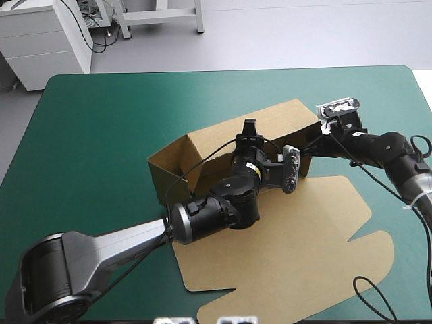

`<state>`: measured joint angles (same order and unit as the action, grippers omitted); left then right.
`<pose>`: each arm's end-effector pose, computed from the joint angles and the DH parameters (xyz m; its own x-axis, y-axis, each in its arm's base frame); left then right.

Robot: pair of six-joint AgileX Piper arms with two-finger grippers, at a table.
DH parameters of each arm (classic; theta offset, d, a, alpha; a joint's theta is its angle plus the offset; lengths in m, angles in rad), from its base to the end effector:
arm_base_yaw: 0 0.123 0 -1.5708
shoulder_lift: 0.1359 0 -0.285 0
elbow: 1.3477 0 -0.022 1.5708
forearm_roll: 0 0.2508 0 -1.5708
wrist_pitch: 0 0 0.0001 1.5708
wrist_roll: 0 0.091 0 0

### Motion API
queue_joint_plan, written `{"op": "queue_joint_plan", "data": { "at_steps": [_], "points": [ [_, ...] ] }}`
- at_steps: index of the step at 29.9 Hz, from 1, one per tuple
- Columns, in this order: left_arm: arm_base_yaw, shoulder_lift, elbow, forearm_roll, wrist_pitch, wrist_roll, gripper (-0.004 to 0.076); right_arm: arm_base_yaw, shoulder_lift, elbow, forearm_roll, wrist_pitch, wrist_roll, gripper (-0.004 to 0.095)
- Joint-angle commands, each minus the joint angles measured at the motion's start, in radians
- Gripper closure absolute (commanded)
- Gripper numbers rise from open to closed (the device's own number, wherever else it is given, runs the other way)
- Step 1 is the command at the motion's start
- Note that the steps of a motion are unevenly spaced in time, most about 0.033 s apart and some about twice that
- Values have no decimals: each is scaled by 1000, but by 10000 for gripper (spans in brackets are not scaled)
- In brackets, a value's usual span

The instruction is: Fold the box

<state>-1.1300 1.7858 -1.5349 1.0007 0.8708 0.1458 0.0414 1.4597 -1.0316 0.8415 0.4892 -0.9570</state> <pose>0.2240 -0.3373 0.3248 0.2222 0.9703 -0.0954 0.5199 -0.0352 0.8535 0.3153 0.0450 0.2910 -0.5648 -0.1892 -0.8033 -0.4170 0.9054 0.0800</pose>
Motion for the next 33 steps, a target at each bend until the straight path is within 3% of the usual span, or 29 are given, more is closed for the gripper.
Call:
{"op": "queue_joint_plan", "data": {
  "at_steps": [1,10,12,16,17,23,33],
  "points": [
    [-63,-105,-21,26,-19,2,323,2,-18,-23,1,-64,29,919],
    [-180,-232,-21,22,4,-10,350,2,-18,-23,1,-65,51,919],
    [-182,-255,-21,32,-9,-25,414,2,-18,-23,-9,-65,62,919],
    [-154,-298,-21,151,-40,-110,713,2,-20,-23,-44,-65,82,915],
    [-140,-307,-23,156,-54,-131,726,2,-22,-23,-45,-65,90,915],
    [31,-349,-57,-20,-80,-167,724,6,-30,-81,-101,11,133,903],
    [379,-446,-63,-357,-145,-93,724,129,-23,-282,-467,77,519,903]
  ]
}}
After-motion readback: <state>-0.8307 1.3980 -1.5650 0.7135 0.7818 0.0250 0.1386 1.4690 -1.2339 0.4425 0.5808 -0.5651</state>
